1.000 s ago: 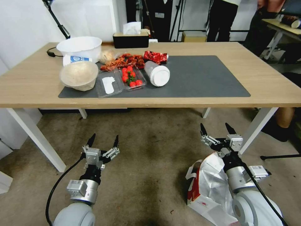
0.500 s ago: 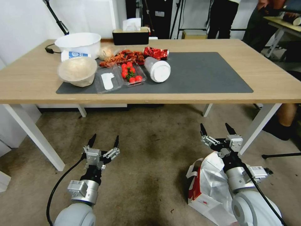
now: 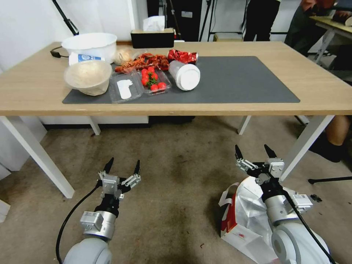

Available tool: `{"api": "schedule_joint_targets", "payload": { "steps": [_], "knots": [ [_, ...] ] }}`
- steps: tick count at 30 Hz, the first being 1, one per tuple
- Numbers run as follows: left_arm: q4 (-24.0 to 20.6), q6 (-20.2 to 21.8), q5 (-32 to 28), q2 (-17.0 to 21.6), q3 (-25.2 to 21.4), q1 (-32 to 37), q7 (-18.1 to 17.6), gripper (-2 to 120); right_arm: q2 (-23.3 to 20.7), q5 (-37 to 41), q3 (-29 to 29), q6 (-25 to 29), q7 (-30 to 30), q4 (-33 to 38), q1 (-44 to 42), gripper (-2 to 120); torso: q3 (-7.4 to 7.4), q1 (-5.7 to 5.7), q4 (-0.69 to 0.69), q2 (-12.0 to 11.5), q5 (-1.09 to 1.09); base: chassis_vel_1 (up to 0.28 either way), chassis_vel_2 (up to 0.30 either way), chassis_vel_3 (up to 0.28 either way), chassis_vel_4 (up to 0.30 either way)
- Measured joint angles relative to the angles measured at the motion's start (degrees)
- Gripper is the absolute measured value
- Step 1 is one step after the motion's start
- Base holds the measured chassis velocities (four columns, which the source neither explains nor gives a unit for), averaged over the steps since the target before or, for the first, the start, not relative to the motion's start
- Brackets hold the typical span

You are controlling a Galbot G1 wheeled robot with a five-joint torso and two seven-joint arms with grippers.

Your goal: Pick up the food delivery bag from the floor and place it on the table.

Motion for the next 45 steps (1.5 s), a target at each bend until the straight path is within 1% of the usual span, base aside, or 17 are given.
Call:
{"api": "schedule_joint_targets", "payload": {
  "steps": [2, 4, 10, 11, 18, 20, 22, 24, 26, 28, 34, 40, 42, 45],
  "knots": [
    [0.03, 0.00, 0.00, 0.00, 0.00, -0.01, 0.00, 93, 0.02, -0.01, 0.00, -0.01, 0.01, -0.01, 0.02, 100, -0.07, -0.03, 0.00, -0.11, 0.00, 0.000, 0.000, 0.000, 0.000],
    [0.33, 0.00, -0.01, -0.05, 0.04, -0.04, 0.01, 93, 0.10, -0.04, -0.01, -0.11, 0.06, -0.01, 0.11, 100, -0.68, -0.27, 0.00, -0.98, 0.00, 0.000, 0.000, 0.000, 0.000],
    [0.41, -0.02, -0.01, -0.13, 0.10, -0.19, 0.05, 93, 0.11, -0.07, 0.02, -0.08, 0.10, -0.42, 0.27, 100, -1.34, -0.54, 0.00, -1.88, 0.00, 0.000, 0.000, 0.000, 0.000],
    [0.41, -0.02, -0.01, -0.09, 0.09, -0.31, 0.11, 93, 0.25, -0.08, 0.04, -0.05, 0.11, -0.57, 0.26, 100, -1.73, -0.75, 0.00, -2.51, 0.00, 0.000, 0.000, 0.000, 0.000],
    [0.15, 0.05, -0.17, -0.20, -0.14, -0.53, 0.16, 93, 0.32, -0.05, 0.08, -0.05, 0.12, -0.52, 0.23, 100, -2.71, -1.14, 0.00, -3.87, -0.01, 0.000, 0.000, 0.000, 0.000],
    [-0.23, 0.12, -0.19, -0.28, -0.12, -0.49, 0.19, 93, 0.31, -0.01, 0.14, -0.05, 0.12, -0.41, 0.17, 100, -3.21, -1.35, 0.00, -4.58, 0.00, 0.000, 0.000, 0.000, 0.000],
    [-0.27, 0.13, -0.19, -0.28, -0.10, -0.47, 0.20, 93, 0.31, 0.00, 0.15, -0.05, 0.12, -0.35, 0.16, 100, -3.28, -1.39, 0.00, -4.69, 0.00, 0.000, 0.000, 0.000, 0.000],
    [-0.32, 0.15, -0.19, -0.19, -0.08, -0.33, 0.23, 93, 0.28, 0.08, 0.25, -0.09, 0.12, 0.11, 0.08, 100, -3.88, -1.58, 0.00, -5.49, 0.00, 0.000, 0.000, 0.000, 0.000],
    [-0.34, 0.15, -0.19, -0.17, -0.08, -0.32, 0.24, 93, 0.27, 0.09, 0.26, -0.10, 0.12, 0.16, 0.08, 100, -3.97, -1.60, 0.00, -5.59, 0.00, 0.000, 0.000, 0.000, 0.000],
    [-0.50, 0.16, -0.13, -0.13, -0.12, -0.24, 0.25, 93, 0.25, 0.09, 0.34, -0.10, 0.12, 0.40, -0.03, 100, -4.58, -1.75, 0.00, -6.35, 0.00, 0.000, 0.000, 0.000, 0.000],
    [-0.73, 0.28, 0.16, 0.01, -0.26, -0.14, 0.25, 93, 0.20, 0.21, 0.55, -0.11, 0.12, 0.53, -0.42, 100, -5.38, -2.07, 0.00, -7.47, 0.00, 0.000, 0.000, 0.000, 0.000],
    [-0.40, 0.29, 0.38, 0.47, -0.78, -0.48, 0.19, 93, -0.15, 0.74, 1.02, -0.20, 0.28, 0.61, -0.69, 100, -6.59, -2.36, 0.00, -8.99, -0.01, 0.000, 0.000, 0.000, 0.000],
    [-0.40, 0.28, 0.38, 0.48, -0.78, -0.48, 0.19, 93, -0.13, 0.74, 1.02, -0.20, 0.28, 0.61, -0.71, 100, -6.66, -2.38, 0.00, -9.07, 0.00, 0.000, 0.000, 0.000, 0.000],
    [-0.40, 0.28, 0.38, 0.38, -0.66, -0.41, 0.13, 93, 0.21, 0.58, 0.84, -0.18, 0.30, 0.60, -0.75, 100, -7.32, -2.59, 0.00, -9.94, 0.00, 0.000, 0.000, 0.000, 0.000]
  ]
}}
